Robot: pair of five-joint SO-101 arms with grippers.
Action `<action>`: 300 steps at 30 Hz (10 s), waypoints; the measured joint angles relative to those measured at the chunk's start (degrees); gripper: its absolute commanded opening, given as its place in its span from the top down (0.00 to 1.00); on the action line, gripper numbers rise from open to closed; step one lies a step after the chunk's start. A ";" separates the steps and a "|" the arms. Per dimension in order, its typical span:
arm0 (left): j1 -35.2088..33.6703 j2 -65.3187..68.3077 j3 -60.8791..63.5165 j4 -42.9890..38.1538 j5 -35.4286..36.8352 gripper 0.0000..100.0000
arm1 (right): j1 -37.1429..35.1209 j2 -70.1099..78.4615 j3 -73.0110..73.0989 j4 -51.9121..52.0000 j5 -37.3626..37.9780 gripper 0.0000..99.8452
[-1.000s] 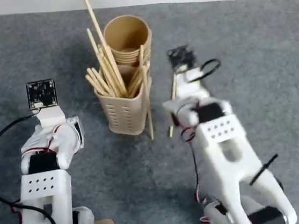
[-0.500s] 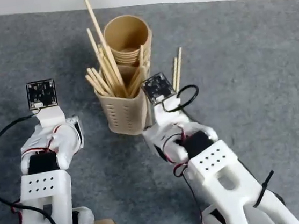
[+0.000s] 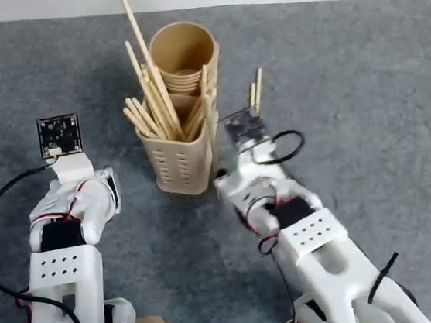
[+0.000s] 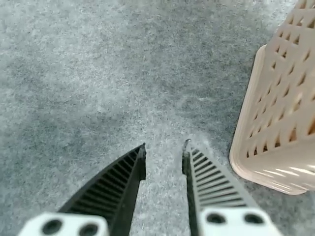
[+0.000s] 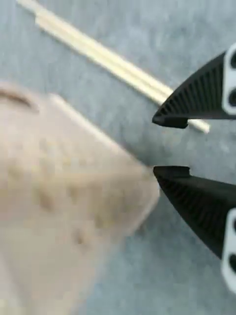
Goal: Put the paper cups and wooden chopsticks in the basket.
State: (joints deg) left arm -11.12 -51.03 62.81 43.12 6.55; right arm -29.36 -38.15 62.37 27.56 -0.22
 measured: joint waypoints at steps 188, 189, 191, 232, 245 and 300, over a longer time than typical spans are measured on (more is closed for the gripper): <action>0.09 0.00 0.09 0.00 0.00 0.85 | 4.04 23.65 -17.14 -3.25 -33.85 0.90; 0.09 0.00 0.09 0.00 0.00 0.85 | 3.87 26.99 -19.52 -3.25 -33.85 0.90; 0.09 0.00 0.09 0.00 0.00 0.85 | 3.87 33.32 -24.44 -3.43 -33.85 0.90; 0.00 0.00 0.09 0.00 0.00 0.85 | 14.07 58.02 -61.01 45.01 -26.02 1.00; 0.00 0.00 0.09 0.00 0.00 0.85 | 15.21 45.63 -76.22 55.56 -20.04 0.97; 0.00 0.00 0.26 0.00 0.00 0.85 | 8.35 39.21 -52.48 40.62 -19.69 1.00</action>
State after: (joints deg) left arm -11.12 -51.03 63.08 43.12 6.55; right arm -21.01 1.05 9.89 68.18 -19.91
